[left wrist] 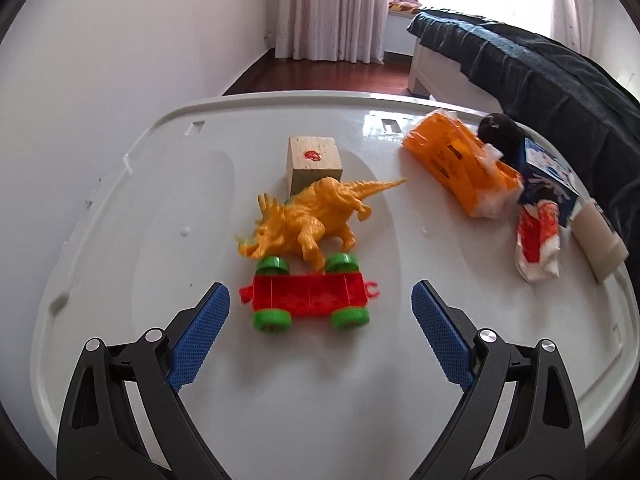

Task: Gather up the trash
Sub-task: 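Grasp the red toy cart with the left tool while the right tool grasps the cream bottle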

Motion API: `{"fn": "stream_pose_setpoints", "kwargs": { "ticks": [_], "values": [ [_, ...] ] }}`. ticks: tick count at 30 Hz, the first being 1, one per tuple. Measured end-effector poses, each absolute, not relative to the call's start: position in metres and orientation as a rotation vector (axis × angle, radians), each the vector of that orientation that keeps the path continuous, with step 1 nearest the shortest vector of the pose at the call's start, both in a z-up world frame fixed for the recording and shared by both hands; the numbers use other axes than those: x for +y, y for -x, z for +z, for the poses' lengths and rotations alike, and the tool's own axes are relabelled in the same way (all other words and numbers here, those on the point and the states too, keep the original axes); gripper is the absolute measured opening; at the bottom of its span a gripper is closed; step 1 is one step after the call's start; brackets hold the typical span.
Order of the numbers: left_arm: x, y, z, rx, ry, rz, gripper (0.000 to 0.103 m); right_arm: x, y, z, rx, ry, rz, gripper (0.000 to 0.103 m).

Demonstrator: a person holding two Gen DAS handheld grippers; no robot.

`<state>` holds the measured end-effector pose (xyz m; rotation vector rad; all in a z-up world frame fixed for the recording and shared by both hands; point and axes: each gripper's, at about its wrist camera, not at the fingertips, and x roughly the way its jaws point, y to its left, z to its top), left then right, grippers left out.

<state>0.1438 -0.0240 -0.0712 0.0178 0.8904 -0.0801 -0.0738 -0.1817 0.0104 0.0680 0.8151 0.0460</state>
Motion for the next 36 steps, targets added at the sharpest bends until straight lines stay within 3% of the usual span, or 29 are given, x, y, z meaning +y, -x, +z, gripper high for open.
{"fn": "stream_pose_setpoints", "kwargs": {
  "ticks": [3, 5, 17, 27, 36],
  "values": [
    [-0.023, -0.152, -0.075, 0.911, -0.024, -0.065, 0.088, -0.180, 0.075, 0.012, 0.805, -0.063, 0.059, 0.085],
    [-0.024, -0.158, -0.080, 0.945, -0.033, -0.071, 0.075, -0.179, 0.075, 0.013, 0.805, -0.058, 0.059, 0.085],
    [-0.008, -0.122, -0.063, 0.902, -0.034, -0.076, 0.075, -0.196, 0.053, 0.015, 0.827, -0.116, 0.029, 0.085],
    [-0.007, -0.077, -0.028, 0.806, -0.026, -0.146, 0.075, -0.262, -0.071, -0.014, 0.870, -0.083, -0.234, 0.085],
    [-0.014, -0.074, -0.026, 0.802, -0.010, -0.193, 0.075, -0.292, -0.127, -0.058, 0.953, -0.005, -0.266, 0.083]
  ]
}}
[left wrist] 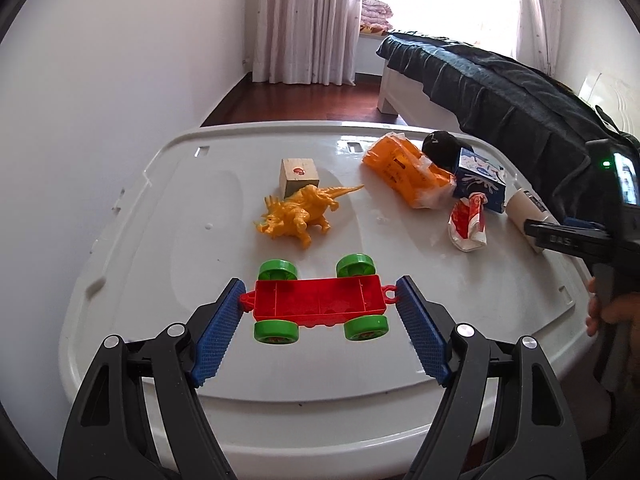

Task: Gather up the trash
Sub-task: 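Grasp the red toy cart with the left tool while the right tool grasps the cream bottle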

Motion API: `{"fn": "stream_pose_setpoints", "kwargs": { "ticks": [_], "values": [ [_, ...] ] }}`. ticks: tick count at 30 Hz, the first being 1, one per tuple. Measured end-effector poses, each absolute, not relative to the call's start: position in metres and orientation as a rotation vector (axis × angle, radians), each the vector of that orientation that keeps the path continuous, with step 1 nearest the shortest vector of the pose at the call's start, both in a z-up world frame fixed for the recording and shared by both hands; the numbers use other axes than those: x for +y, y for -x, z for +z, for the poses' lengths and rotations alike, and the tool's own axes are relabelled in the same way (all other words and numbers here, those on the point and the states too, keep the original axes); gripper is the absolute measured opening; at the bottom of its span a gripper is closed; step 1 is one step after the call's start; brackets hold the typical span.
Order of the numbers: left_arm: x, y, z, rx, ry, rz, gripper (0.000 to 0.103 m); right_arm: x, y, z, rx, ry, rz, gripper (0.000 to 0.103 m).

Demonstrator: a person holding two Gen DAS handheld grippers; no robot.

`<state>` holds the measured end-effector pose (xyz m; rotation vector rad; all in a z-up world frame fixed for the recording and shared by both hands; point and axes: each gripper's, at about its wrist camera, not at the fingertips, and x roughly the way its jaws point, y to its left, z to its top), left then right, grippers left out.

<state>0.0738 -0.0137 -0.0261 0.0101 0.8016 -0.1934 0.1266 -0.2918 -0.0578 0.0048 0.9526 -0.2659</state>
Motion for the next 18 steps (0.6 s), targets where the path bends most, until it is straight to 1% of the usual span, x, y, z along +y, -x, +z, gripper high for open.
{"fn": "stream_pose_setpoints", "kwargs": {
  "ticks": [1, 2, 4, 6, 7, 14, 18],
  "values": [
    [-0.013, -0.074, -0.027, 0.804, -0.008, -0.194, 0.075, -0.292, -0.130, -0.060, 0.957, 0.002, -0.261, 0.082],
    [-0.013, -0.074, -0.027, 0.807, -0.006, -0.196, 0.075, -0.291, -0.134, -0.063, 0.962, 0.014, -0.256, 0.080],
    [-0.013, -0.075, -0.029, 0.811, -0.007, -0.196, 0.075, -0.290, -0.143, -0.067, 0.975, 0.030, -0.234, 0.073],
    [-0.013, -0.075, -0.030, 0.813, -0.005, -0.196, 0.075, -0.289, -0.148, -0.069, 0.991, 0.051, -0.233, 0.059],
    [-0.013, -0.075, -0.030, 0.813, -0.008, -0.196, 0.075, -0.290, -0.150, -0.069, 0.994, 0.052, -0.228, 0.054],
    [-0.018, -0.070, -0.030, 0.814, -0.014, -0.203, 0.075, -0.284, -0.132, -0.062, 0.975, 0.066, -0.225, 0.051],
    [-0.018, -0.059, -0.023, 0.803, -0.013, -0.210, 0.075, -0.282, -0.114, -0.047, 0.950, 0.029, -0.216, 0.051]
  ]
}}
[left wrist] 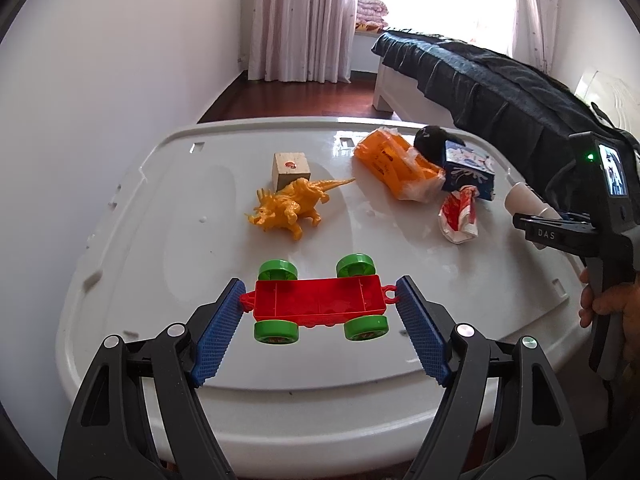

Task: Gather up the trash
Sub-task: 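Grasp the red toy cart with the left tool while the right tool grasps the cream bottle, then lower the red cart and cream bottle into the bin and open both tools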

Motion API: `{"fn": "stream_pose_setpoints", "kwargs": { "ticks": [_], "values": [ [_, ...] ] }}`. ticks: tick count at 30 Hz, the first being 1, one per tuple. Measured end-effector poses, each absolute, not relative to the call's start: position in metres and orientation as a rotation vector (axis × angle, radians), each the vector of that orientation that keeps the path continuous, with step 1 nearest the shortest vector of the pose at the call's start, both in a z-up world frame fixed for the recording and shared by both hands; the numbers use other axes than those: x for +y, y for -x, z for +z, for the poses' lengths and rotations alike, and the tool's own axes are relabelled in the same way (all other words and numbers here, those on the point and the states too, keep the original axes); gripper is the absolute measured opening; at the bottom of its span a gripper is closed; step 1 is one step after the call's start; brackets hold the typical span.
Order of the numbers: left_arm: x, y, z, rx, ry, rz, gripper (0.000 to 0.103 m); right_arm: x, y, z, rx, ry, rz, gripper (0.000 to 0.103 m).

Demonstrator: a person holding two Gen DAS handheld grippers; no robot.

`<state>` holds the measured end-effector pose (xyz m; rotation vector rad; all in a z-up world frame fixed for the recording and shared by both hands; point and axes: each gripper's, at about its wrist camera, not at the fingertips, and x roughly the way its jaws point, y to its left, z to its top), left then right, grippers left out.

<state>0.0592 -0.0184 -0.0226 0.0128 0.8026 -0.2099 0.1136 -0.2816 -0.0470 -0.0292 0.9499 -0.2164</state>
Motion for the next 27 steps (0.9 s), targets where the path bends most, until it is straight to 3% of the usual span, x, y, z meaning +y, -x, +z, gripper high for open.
{"fn": "stream_pose_setpoints", "kwargs": {
  "ticks": [11, 19, 27],
  "values": [
    [0.007, 0.024, 0.004, 0.759, -0.011, -0.189, 0.075, -0.220, 0.011, 0.027, 0.811, -0.058, -0.044, 0.050],
    [0.026, 0.079, -0.015, 0.825, -0.012, -0.134, 0.075, -0.156, 0.110, -0.014, 0.932, -0.079, 0.060, 0.050],
    [0.031, 0.106, -0.040, 0.897, -0.004, -0.098, 0.075, -0.127, 0.134, -0.048, 1.020, -0.015, 0.060, 0.049]
  ]
}}
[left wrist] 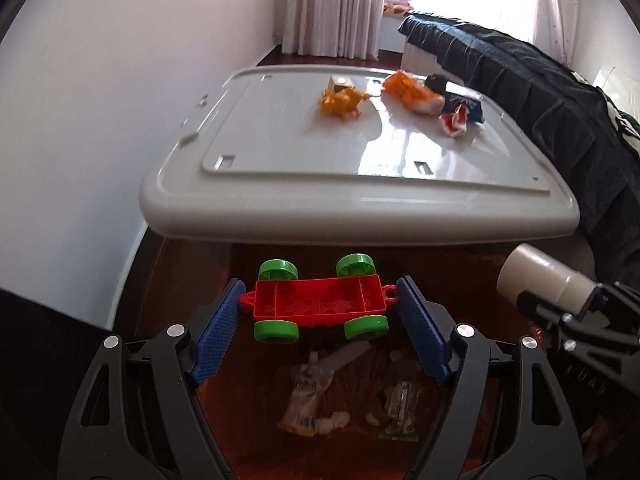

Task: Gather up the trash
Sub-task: 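Lower the red cart and cream bottle into the bin and open both tools, then grasp the yellow toy dinosaur with the left tool while the right tool grasps the red-and-white packet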

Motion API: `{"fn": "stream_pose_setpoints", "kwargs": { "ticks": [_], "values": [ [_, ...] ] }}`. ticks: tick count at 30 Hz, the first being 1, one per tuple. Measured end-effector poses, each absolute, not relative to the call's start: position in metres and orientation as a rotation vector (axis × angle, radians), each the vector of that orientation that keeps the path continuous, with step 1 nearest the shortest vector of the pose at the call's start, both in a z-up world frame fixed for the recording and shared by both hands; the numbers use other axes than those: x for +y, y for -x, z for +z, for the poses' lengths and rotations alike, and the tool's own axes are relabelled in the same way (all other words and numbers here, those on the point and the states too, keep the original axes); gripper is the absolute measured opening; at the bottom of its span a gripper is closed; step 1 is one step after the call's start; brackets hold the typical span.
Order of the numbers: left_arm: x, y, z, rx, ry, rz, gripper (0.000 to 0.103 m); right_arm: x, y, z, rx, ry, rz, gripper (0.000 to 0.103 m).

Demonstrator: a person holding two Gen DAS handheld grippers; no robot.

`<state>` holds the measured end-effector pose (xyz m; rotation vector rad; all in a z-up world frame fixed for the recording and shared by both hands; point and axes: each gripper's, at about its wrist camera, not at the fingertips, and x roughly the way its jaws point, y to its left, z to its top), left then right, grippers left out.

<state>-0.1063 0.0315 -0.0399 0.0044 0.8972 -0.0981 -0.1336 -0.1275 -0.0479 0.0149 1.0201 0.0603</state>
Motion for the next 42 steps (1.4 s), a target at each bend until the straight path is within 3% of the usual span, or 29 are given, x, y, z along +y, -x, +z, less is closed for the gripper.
{"fn": "stream_pose_setpoints", "kwargs": {
  "ticks": [1, 3, 4, 8, 21, 29, 42],
  "values": [
    [0.032, 0.108, -0.041, 0.901, -0.003, -0.092, 0.075, -0.129, 0.134, -0.050, 1.022, -0.018, 0.052, 0.050],
    [0.034, 0.108, -0.043, 0.915, 0.009, -0.088, 0.076, -0.128, 0.133, -0.052, 1.034, -0.003, 0.037, 0.082],
    [0.034, 0.108, -0.043, 0.924, 0.012, -0.089, 0.077, -0.126, 0.135, -0.050, 1.020, 0.010, 0.027, 0.085],
    [0.033, 0.108, -0.038, 0.916, 0.002, -0.065, 0.086, -0.125, 0.137, -0.041, 0.968, 0.037, 0.017, 0.086],
    [0.037, 0.089, -0.001, 0.761, 0.041, -0.176, 0.087, -0.157, 0.117, -0.019, 0.915, -0.092, -0.026, 0.089],
    [0.019, -0.009, 0.017, 0.732, -0.013, -0.278, 0.087, -0.164, 0.063, 0.026, 0.765, -0.077, -0.063, 0.091],
    [-0.017, -0.170, -0.057, 0.846, -0.195, -0.264, 0.087, -0.169, 0.027, 0.000, 0.785, -0.079, -0.076, 0.092]
  ]
}}
